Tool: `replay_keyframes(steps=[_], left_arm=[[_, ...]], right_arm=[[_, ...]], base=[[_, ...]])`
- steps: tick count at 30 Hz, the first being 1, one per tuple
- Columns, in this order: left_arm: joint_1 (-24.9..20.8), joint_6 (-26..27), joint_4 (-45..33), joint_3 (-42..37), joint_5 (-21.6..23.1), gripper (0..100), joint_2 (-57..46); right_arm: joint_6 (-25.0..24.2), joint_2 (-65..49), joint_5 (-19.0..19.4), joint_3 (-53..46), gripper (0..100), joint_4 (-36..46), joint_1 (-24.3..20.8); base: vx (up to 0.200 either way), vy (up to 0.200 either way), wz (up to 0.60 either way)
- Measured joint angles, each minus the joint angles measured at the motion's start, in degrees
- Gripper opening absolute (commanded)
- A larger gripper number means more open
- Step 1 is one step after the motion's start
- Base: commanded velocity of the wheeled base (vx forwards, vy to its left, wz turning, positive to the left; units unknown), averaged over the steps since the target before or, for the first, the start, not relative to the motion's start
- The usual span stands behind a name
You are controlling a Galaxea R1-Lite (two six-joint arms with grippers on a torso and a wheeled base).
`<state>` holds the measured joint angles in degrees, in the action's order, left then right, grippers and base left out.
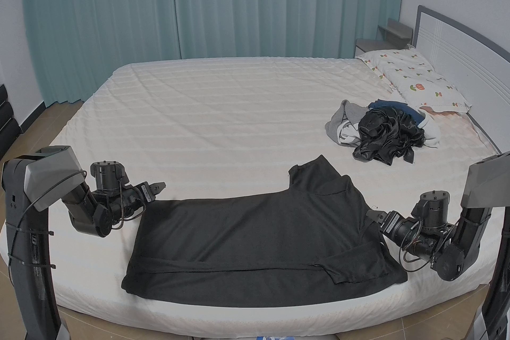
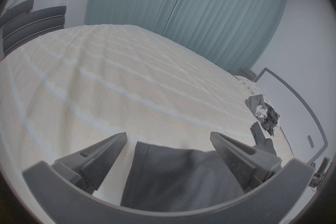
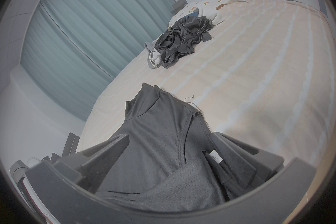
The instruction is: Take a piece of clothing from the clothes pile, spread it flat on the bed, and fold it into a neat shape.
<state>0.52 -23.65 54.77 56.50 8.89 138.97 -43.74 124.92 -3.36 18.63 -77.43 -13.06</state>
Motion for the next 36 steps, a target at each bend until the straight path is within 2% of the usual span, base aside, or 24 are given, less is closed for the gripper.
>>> replay_keyframes(steps=[18,19,32,36], left_arm=[[-0.2,-0.6,-0.5,1.1,0.1,100,3.3],[-0.2,-0.7,-0.5,1.0,0.1,0,3.3],[0.2,-2.4,0.1,-0.6,-0.4,0,2.3],[0.5,-4.3,0.3,-1.0,-0.5,0,1.3]], right_arm=[[0.0,0.6,0.1,1.1,100,-0.3,-0.5],[0.0,0.6,0.2,1.2,100,-0.3,-0.5],[-0.1,0.8,1.0,1.5,100,-0.4,-0.3],[0.0,0.6,2.6,2.5,100,-0.3,0.0]], base=[[0.0,0.0,0.0],[0.0,0.0,0.0],[0.0,0.0,0.0],[0.0,0.0,0.0]])
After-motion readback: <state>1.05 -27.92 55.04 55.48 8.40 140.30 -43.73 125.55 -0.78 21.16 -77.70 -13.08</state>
